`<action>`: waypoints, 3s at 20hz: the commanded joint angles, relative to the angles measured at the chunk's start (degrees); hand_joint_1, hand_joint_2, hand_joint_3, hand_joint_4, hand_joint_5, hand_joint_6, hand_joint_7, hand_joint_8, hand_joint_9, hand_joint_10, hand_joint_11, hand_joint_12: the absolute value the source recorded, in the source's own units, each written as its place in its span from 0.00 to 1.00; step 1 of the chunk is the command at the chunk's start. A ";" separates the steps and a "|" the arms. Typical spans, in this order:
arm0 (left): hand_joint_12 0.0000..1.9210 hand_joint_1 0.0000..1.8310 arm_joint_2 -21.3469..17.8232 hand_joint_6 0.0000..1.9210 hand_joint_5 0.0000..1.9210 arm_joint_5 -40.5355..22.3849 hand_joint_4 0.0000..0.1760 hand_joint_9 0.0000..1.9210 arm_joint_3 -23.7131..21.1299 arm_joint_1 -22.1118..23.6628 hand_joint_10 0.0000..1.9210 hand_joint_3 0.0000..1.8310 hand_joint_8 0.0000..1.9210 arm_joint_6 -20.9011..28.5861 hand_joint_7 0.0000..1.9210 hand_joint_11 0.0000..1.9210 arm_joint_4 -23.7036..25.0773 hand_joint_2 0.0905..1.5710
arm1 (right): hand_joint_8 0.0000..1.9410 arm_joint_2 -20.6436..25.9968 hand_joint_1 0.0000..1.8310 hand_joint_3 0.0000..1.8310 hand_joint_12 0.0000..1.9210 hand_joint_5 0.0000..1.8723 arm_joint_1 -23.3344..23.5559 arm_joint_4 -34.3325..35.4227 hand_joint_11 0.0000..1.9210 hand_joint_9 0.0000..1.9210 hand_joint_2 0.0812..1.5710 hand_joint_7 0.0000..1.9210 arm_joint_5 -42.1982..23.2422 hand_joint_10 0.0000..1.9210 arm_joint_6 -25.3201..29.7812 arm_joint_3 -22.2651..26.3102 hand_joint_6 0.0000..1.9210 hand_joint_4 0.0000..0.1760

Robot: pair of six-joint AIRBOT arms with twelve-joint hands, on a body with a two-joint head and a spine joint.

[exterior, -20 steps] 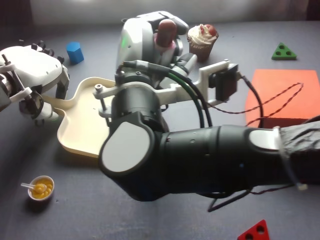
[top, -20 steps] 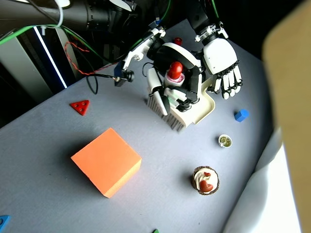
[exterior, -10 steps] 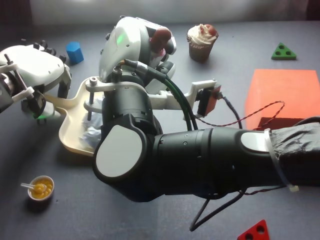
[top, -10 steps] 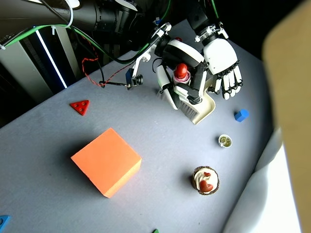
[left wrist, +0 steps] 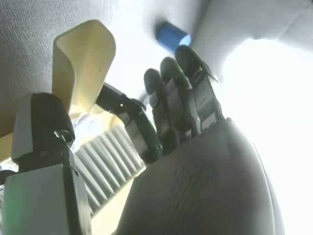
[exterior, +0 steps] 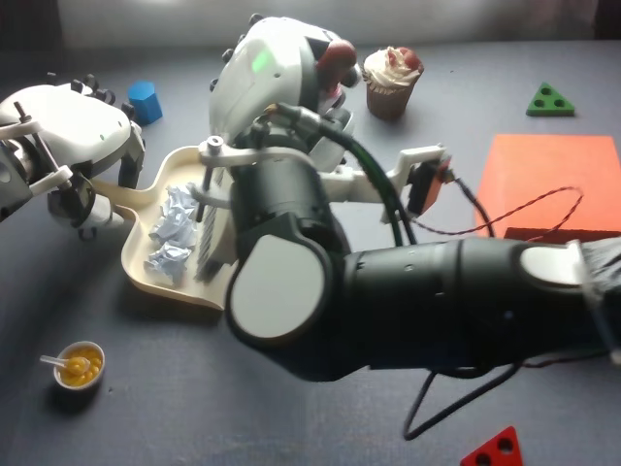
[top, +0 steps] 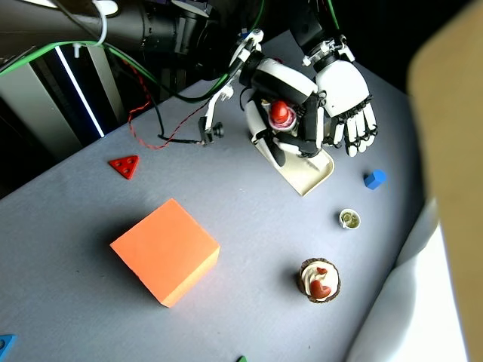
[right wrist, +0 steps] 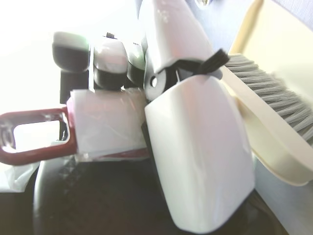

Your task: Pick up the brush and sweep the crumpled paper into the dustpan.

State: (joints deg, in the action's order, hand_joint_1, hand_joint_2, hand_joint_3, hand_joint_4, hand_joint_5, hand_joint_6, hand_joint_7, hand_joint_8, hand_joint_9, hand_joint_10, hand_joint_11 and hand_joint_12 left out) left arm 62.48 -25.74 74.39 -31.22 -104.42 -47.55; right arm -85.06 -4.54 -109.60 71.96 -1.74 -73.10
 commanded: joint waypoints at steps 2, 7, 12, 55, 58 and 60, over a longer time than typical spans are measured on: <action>0.27 0.60 -0.38 0.47 0.53 -5.23 0.00 0.18 0.34 0.62 0.00 0.00 0.00 -0.10 0.23 0.07 1.15 0.68 | 1.00 2.11 0.78 0.00 1.00 0.55 1.88 -7.45 0.63 0.63 0.73 0.55 2.12 1.00 -1.32 1.26 1.00 1.00; 0.28 0.60 -0.38 0.47 0.53 -5.32 0.00 0.18 0.34 0.58 0.00 0.00 0.00 -0.09 0.24 0.07 0.54 0.68 | 1.00 6.44 0.78 0.00 1.00 0.55 4.11 -6.15 0.63 0.63 0.74 0.56 0.08 1.00 -1.98 3.66 1.00 1.00; 0.28 0.61 -0.40 0.45 0.55 -5.37 0.00 0.20 0.12 0.60 0.00 0.00 0.00 -0.03 0.25 0.08 0.42 0.67 | 1.00 10.76 0.78 0.00 1.00 0.55 5.96 -4.80 0.63 0.63 0.73 0.56 -5.24 1.00 -2.32 7.23 1.00 1.00; 0.15 0.43 -1.50 0.00 0.16 -5.13 0.69 0.12 -0.30 2.44 0.00 0.00 0.00 -0.05 0.13 0.07 1.48 0.53 | 1.00 29.26 0.54 0.00 1.00 0.34 -8.98 -31.20 0.17 0.20 0.43 0.21 -19.45 1.00 39.56 10.78 0.98 0.53; 0.14 0.45 -2.14 0.01 0.18 -3.33 0.67 0.11 -0.10 4.82 0.00 0.00 0.00 -1.03 0.13 0.06 1.94 0.53 | 0.67 29.38 0.46 0.00 0.93 0.09 -8.65 -30.90 0.00 0.00 0.40 0.00 -21.11 0.84 39.33 11.94 0.40 0.44; 0.14 0.44 -2.39 0.00 0.17 -0.97 0.70 0.11 0.21 6.97 0.00 0.00 0.00 -2.11 0.13 0.06 2.02 0.53 | 0.09 29.78 0.38 0.00 0.46 0.07 -7.15 -26.81 0.00 0.05 0.39 0.08 -23.64 0.15 36.24 13.12 0.03 0.27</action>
State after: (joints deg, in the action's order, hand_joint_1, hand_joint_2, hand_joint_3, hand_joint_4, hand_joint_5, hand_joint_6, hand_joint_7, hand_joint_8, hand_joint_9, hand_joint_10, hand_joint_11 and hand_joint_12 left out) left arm 60.80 -22.68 74.24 -24.56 -106.24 -46.78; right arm -56.12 -12.97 -132.75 43.90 34.96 -60.10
